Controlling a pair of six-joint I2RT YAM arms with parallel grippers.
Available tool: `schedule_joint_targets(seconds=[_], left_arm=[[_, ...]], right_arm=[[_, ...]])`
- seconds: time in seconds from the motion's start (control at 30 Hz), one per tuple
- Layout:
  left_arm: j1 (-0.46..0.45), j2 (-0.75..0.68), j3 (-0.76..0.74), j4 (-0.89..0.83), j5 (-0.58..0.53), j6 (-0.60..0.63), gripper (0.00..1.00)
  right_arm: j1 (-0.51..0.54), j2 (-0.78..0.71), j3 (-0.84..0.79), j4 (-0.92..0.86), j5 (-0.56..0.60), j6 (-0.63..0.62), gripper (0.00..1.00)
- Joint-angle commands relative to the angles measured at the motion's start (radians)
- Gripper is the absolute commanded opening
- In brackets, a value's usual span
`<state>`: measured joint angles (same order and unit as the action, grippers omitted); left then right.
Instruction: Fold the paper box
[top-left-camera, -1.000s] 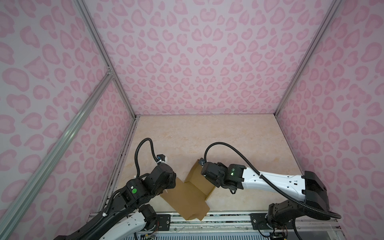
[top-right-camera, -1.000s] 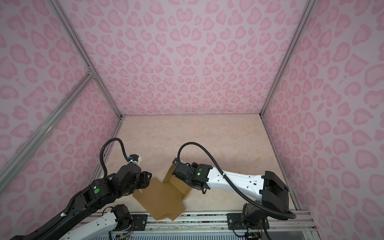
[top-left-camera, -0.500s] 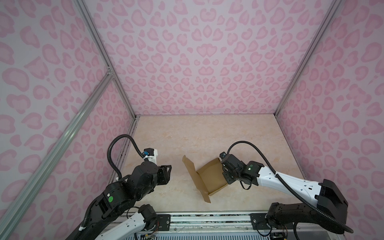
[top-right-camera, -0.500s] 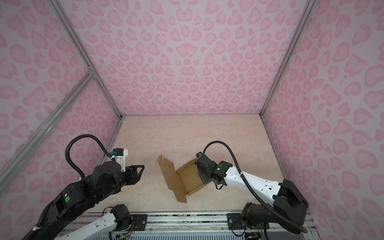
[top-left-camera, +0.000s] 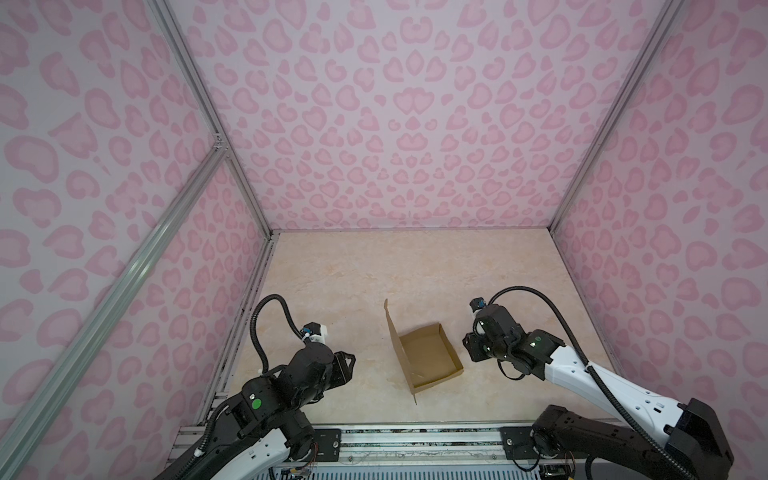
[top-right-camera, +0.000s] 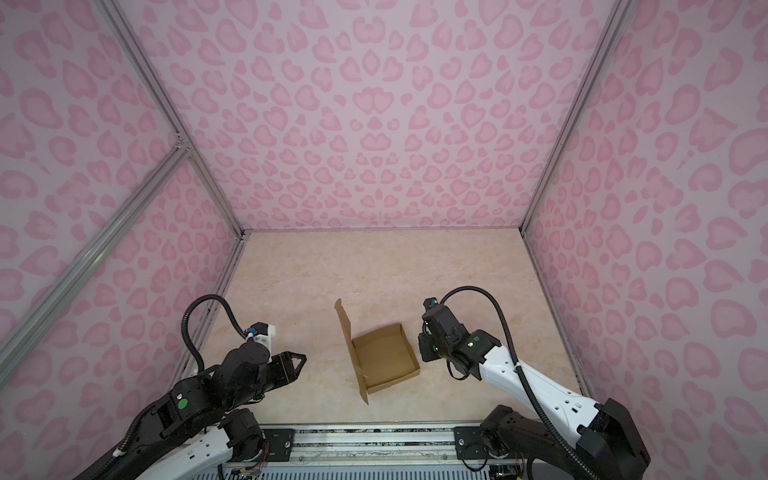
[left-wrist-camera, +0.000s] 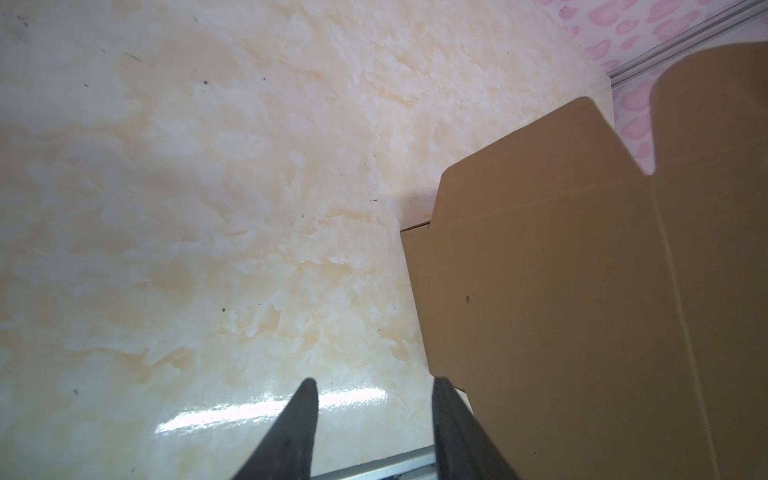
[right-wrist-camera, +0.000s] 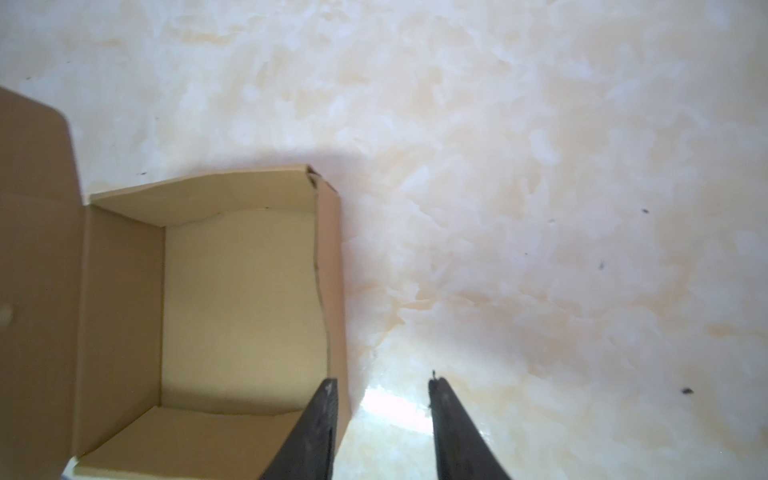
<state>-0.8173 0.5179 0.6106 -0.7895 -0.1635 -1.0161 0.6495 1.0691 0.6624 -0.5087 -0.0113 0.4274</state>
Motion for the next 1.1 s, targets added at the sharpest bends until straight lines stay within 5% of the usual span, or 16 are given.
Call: schedule_joint_targets(seconds=[0.0, 0.4, 1.07], left_arm=[[-0.002, 0.051, -0.017, 0.173, 0.037, -0.034, 0.48], [-0.033, 0.364, 0.034, 0.45, 0.074, -0.006, 0.49], [-0.006, 0.699, 0.196, 0.599, 0.163, 0.122, 0.51]], right_arm=[[-0.027, 0.008, -0.029, 0.042, -0.012, 0.014, 0.4], [0.014, 0.105, -0.122, 0.142, -0.104, 0.081, 0.41], [0.496, 0.189, -0.114, 0.353, 0.001, 0.418, 0.41]])
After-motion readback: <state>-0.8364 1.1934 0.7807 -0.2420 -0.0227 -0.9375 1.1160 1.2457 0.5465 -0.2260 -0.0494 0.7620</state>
